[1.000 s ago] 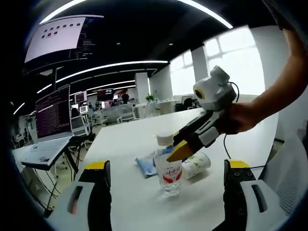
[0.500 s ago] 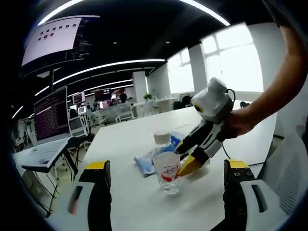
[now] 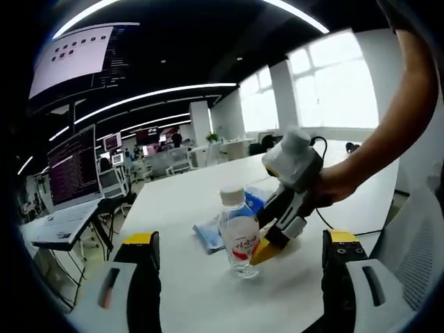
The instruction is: Arrange the tabletop items into an orderly group along one side of the table until the central work area is clear of visible clutter.
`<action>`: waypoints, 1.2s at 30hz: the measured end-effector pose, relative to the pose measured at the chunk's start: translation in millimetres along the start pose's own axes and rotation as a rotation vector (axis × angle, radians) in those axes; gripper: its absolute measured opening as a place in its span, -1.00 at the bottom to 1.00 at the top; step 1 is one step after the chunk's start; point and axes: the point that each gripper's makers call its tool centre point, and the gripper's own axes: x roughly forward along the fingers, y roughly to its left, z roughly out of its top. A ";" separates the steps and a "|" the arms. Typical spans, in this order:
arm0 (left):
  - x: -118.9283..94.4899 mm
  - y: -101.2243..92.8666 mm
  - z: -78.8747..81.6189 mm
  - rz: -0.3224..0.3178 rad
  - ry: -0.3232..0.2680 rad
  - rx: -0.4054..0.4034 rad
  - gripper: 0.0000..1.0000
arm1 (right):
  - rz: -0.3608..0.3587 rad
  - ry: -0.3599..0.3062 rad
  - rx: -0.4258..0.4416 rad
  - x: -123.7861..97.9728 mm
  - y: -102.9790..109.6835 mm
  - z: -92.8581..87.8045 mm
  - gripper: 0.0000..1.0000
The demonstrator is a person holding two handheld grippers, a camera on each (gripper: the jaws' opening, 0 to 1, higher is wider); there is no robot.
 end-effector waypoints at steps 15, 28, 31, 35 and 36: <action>1.5 -1.4 -2.8 -0.001 0.011 0.008 0.95 | 0.040 -0.015 0.006 7.9 7.0 1.7 -0.21; 3.4 -4.4 -6.0 -0.011 0.028 0.017 0.94 | 0.038 -0.017 -0.010 9.3 3.1 1.5 -0.24; 3.6 -5.0 -5.9 -0.012 0.029 0.018 0.94 | 0.030 -0.027 -0.002 9.1 2.0 1.4 -0.25; 4.1 -6.4 -5.9 -0.019 0.028 0.019 0.92 | 0.020 -0.037 0.010 9.0 0.7 2.0 -0.27; 4.3 -7.0 -6.2 -0.022 0.029 0.020 0.92 | 0.019 -0.037 0.011 9.0 0.7 2.1 -0.27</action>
